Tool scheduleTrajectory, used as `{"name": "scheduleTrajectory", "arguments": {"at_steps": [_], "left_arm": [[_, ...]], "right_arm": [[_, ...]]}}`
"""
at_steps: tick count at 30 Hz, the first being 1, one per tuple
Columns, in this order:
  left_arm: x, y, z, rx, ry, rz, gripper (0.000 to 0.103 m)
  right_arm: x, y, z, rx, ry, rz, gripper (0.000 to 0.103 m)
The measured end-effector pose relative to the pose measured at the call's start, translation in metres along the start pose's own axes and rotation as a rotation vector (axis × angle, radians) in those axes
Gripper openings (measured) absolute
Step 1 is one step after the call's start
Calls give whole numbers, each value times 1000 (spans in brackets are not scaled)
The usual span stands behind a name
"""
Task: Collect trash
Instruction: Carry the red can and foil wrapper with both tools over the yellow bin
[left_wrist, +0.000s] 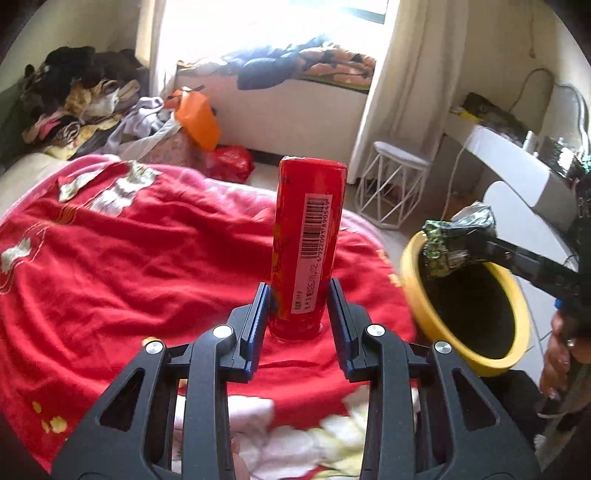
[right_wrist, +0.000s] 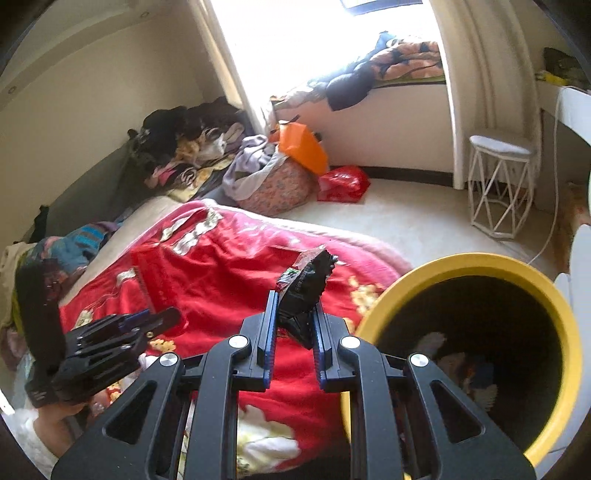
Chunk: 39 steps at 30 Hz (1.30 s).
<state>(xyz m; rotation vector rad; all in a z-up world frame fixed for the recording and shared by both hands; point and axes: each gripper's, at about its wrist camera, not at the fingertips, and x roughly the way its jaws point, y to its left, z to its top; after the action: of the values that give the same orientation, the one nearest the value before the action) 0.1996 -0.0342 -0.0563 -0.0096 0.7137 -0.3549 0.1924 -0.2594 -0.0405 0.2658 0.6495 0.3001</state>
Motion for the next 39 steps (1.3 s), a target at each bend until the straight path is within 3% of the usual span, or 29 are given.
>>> {"name": "scheduleTrajectory", "arguments": {"at_steps": [22, 39], "left_arm": [[-35, -83, 10, 91, -87, -175, 26], [-30, -130, 5, 157, -59, -253, 26]], "right_arm": [[-66, -71, 0, 81, -115, -132, 16], [-90, -116, -4, 163, -165, -213, 16]]}}
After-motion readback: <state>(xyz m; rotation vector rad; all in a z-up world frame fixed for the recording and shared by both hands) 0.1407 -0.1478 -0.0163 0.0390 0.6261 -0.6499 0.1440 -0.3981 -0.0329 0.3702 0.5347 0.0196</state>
